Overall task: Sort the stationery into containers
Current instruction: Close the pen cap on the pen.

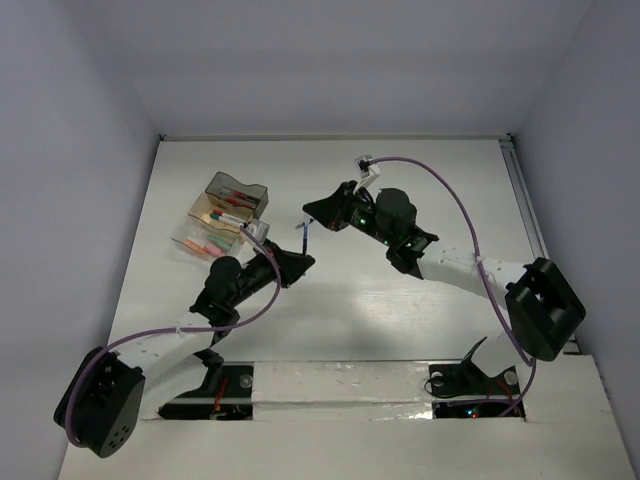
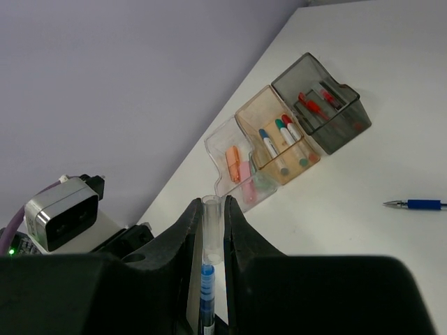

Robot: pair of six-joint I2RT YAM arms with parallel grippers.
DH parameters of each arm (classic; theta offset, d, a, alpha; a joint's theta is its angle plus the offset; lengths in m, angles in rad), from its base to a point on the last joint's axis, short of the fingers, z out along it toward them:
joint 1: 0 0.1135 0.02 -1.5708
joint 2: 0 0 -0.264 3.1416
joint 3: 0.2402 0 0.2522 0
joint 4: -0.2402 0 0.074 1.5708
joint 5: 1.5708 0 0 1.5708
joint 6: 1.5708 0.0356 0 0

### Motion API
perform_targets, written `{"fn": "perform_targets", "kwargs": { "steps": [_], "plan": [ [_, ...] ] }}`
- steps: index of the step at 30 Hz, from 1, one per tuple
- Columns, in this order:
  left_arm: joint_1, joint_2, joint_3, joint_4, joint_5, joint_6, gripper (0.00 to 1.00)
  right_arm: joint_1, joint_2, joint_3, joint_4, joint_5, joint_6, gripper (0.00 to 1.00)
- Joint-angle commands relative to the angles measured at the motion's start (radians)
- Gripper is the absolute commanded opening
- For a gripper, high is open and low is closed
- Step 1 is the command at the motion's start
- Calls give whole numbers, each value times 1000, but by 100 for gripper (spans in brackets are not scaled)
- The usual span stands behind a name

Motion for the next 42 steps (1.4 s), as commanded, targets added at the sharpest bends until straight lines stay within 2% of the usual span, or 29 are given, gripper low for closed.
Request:
{"fn": "perform_targets", "kwargs": {
  "steps": [1, 20, 26, 34, 42],
  "plan": [
    [-6, -34, 35, 29, -16, 19, 0, 6, -27, -2, 55, -19, 9, 0],
    [-6, -17, 46, 52, -62, 3, 0, 66, -54, -127, 123, -4, 35, 0],
    [-6, -38, 71, 43, -38, -24, 0, 86, -65, -150, 51, -22, -5, 0],
    [-6, -84, 137, -4, -30, -70, 0, 86, -111, -164, -163, -73, -80, 0],
    [-6, -88, 203, -37, -36, -46, 0, 86, -111, -150, -287, -232, -53, 0]
  ]
}}
